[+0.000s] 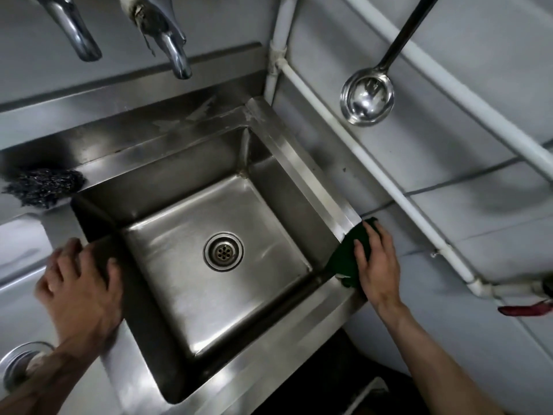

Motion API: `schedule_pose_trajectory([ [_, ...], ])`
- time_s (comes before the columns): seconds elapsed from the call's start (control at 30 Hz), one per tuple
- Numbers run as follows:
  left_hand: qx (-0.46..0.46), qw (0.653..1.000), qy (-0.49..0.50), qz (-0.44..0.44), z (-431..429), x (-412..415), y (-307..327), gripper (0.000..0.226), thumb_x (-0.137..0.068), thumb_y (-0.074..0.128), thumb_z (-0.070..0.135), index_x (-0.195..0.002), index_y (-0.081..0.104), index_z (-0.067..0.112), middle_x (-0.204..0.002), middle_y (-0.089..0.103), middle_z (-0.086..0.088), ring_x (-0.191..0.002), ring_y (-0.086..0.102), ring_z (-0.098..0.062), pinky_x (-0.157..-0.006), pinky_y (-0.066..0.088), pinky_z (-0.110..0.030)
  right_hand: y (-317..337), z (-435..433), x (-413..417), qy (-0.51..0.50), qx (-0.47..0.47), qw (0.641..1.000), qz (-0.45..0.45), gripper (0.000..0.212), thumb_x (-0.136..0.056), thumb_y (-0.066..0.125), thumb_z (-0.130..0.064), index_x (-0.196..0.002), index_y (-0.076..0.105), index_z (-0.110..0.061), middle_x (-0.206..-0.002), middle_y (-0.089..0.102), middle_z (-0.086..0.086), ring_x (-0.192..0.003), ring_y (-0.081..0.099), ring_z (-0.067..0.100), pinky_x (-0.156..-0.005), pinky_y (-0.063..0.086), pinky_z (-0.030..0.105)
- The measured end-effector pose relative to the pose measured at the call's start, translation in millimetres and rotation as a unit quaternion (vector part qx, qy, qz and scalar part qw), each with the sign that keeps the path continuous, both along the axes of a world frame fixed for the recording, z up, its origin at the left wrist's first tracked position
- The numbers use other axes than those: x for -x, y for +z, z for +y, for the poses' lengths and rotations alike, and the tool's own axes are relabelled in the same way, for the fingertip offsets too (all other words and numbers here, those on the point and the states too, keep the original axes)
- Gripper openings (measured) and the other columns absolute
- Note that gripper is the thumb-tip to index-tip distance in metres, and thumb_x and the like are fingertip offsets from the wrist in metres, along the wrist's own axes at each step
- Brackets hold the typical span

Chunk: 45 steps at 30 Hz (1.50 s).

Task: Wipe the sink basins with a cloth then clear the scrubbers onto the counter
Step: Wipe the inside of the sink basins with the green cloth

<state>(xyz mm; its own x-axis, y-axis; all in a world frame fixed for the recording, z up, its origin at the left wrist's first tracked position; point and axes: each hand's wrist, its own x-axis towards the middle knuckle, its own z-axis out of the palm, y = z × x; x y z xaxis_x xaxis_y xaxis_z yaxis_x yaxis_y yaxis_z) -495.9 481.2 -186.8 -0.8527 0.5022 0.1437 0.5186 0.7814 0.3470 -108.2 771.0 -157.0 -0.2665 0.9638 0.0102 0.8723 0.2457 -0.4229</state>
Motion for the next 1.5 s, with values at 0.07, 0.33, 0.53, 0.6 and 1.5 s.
schedule_pose_trajectory([
  [0.07,0.000,1.000,0.000,-0.005,-2.1,1.0,-2.2,0.055,-0.100,0.039,0.041,-0.136,0.052,0.002,-0.157,0.042,-0.024,-0.142,0.038,-0.050,-0.112,0.031,-0.065,2.6,-17.5,2.6,-0.004,-0.014,1.000,0.004,0.046,-0.106,0.047,-0.032,-0.149,0.047,-0.016,-0.159,0.038,0.005,-0.145,0.038,0.025,-0.119,0.029,0.040],
  [0.33,0.008,0.992,-0.114,-0.043,-56.3,-30.2,8.3,0.063,-0.103,0.036,0.044,-0.156,0.044,0.010,-0.165,0.039,-0.021,-0.154,0.032,-0.043,-0.125,0.021,-0.059,7.3,-172.7,50.4,-0.003,-0.008,1.000,0.016,0.050,-0.102,0.043,-0.036,-0.143,0.055,-0.010,-0.152,0.050,0.008,-0.145,0.040,0.022,-0.121,0.029,0.035],
  [0.53,0.060,0.976,-0.201,-0.058,-115.8,-91.6,12.9,0.062,-0.104,0.038,0.043,-0.153,0.049,0.007,-0.166,0.042,-0.014,-0.156,0.035,-0.034,-0.127,0.021,-0.054,11.8,-251.5,63.5,0.136,0.008,0.991,0.003,0.049,-0.101,0.047,-0.035,-0.144,0.055,-0.015,-0.154,0.047,-0.001,-0.147,0.039,0.016,-0.122,0.032,0.037],
  [0.6,0.057,0.976,-0.195,-0.074,-128.9,-101.2,13.1,0.062,-0.104,0.038,0.045,-0.153,0.050,0.008,-0.166,0.043,-0.010,-0.157,0.035,-0.031,-0.128,0.020,-0.052,12.4,-225.7,55.5,0.099,0.022,0.995,0.015,0.049,-0.101,0.047,-0.035,-0.144,0.056,-0.012,-0.154,0.047,0.002,-0.146,0.041,0.018,-0.122,0.031,0.036],
  [1.5,0.131,0.977,-0.152,-0.069,-296.7,-99.0,14.3,0.059,-0.105,0.035,0.045,-0.148,0.058,0.010,-0.160,0.051,-0.012,-0.148,0.049,-0.034,-0.119,0.038,-0.056,0.9,-468.2,158.7,0.167,-0.008,0.986,-0.025,0.056,-0.107,0.042,-0.041,-0.154,0.041,-0.013,-0.166,0.029,0.009,-0.157,0.016,0.024,-0.125,0.026,0.043],
])
